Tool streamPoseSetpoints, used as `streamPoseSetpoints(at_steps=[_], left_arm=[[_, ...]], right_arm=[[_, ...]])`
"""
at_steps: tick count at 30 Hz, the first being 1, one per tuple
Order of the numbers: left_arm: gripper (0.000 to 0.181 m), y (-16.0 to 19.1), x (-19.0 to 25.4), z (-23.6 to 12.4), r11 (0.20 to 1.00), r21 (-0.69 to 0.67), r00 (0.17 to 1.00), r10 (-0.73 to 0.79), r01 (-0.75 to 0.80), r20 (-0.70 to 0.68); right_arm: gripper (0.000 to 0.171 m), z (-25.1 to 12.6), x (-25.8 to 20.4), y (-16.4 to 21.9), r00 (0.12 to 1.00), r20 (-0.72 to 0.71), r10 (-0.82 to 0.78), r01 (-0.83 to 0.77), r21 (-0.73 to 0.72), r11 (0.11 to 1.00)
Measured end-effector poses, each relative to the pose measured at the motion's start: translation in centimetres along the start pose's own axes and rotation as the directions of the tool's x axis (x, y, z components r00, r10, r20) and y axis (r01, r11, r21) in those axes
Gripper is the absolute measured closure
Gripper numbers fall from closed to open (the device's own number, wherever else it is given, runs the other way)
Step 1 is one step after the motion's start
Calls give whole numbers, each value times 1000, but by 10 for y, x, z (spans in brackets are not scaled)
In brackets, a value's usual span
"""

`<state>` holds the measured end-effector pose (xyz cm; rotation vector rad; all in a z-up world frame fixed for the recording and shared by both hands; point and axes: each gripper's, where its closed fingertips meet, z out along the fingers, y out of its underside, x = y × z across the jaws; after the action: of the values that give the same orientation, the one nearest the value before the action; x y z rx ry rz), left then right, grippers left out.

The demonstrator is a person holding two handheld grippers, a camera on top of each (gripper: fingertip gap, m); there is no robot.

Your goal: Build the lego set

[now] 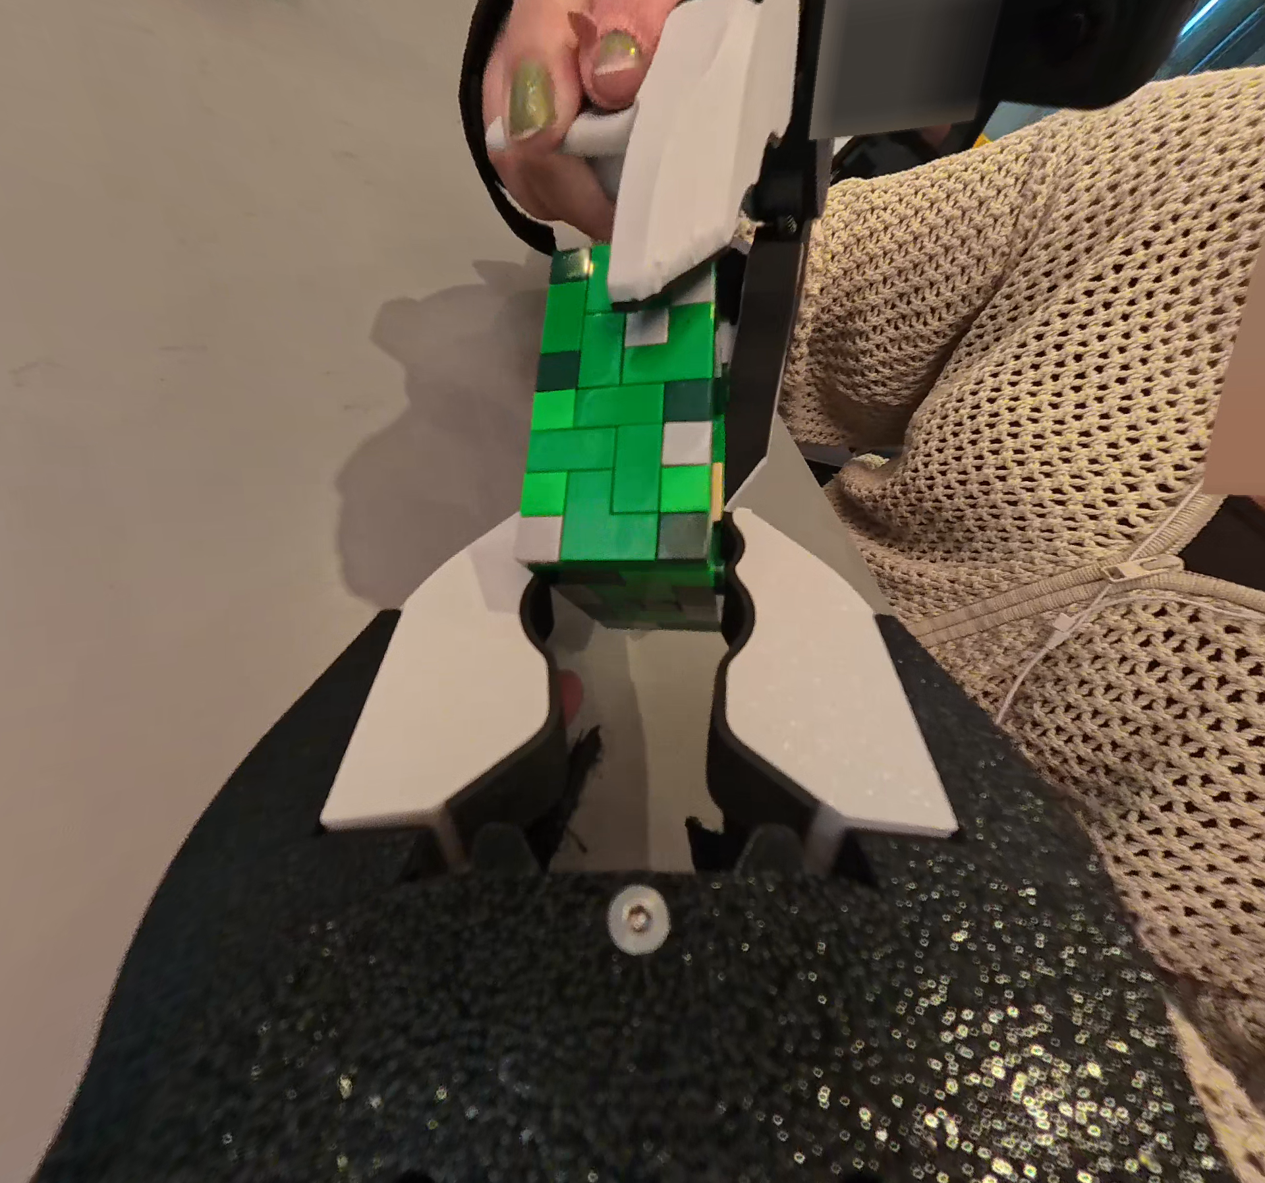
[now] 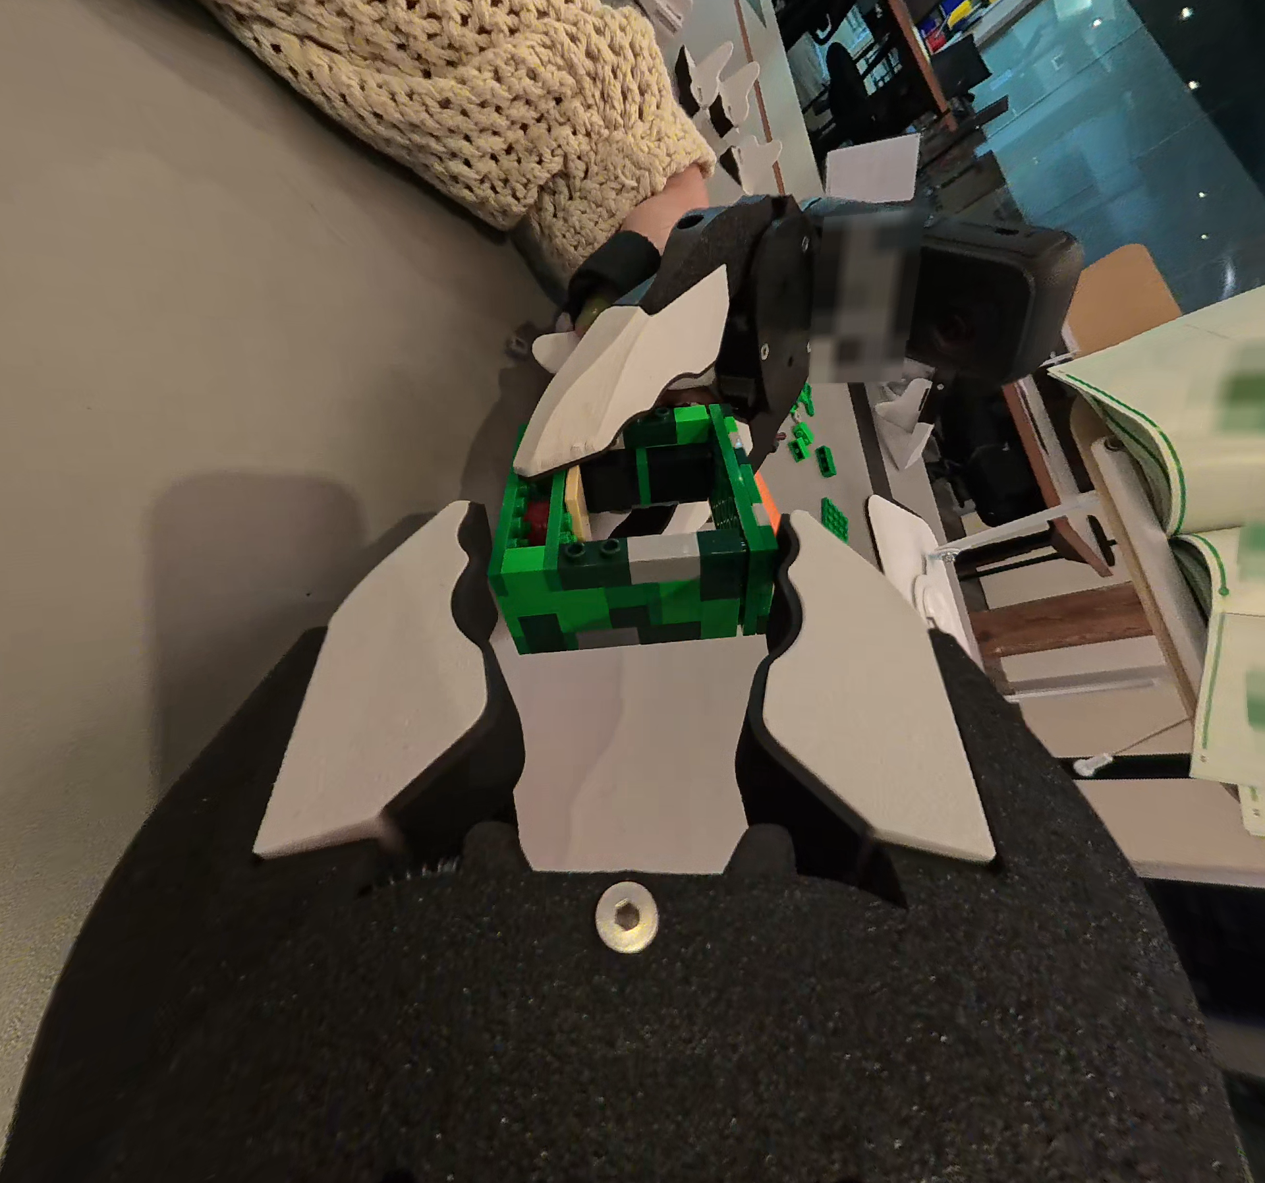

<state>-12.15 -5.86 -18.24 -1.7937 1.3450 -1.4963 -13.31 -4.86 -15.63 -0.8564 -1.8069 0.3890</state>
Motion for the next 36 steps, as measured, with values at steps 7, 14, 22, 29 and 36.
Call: streamPoseSetpoints(at_steps=[7,14,22,29,36], left_arm=[[134,-1,-3,0,1000,12,1000,-16,16,17],[94,-47,-41,-48,921,109,800,261,-374,540],[65,-44,-58,-15,630,-484,250,730,-607,636],[87,-39,-62,-4,621,-476,244,732,-623,636],[101,-46,-49,5,584,-400,221,719,-707,659]], right_arm=[[93,0,2,5,1000,3,31,-31,-19,999],[93,-5,36,33,956,-113,270,-271,5,963],[93,3,31,46,960,-118,253,-261,-58,964],[93,3,24,25,969,-66,239,-237,32,971],[93,-9,25,15,973,-44,228,-223,95,970]])
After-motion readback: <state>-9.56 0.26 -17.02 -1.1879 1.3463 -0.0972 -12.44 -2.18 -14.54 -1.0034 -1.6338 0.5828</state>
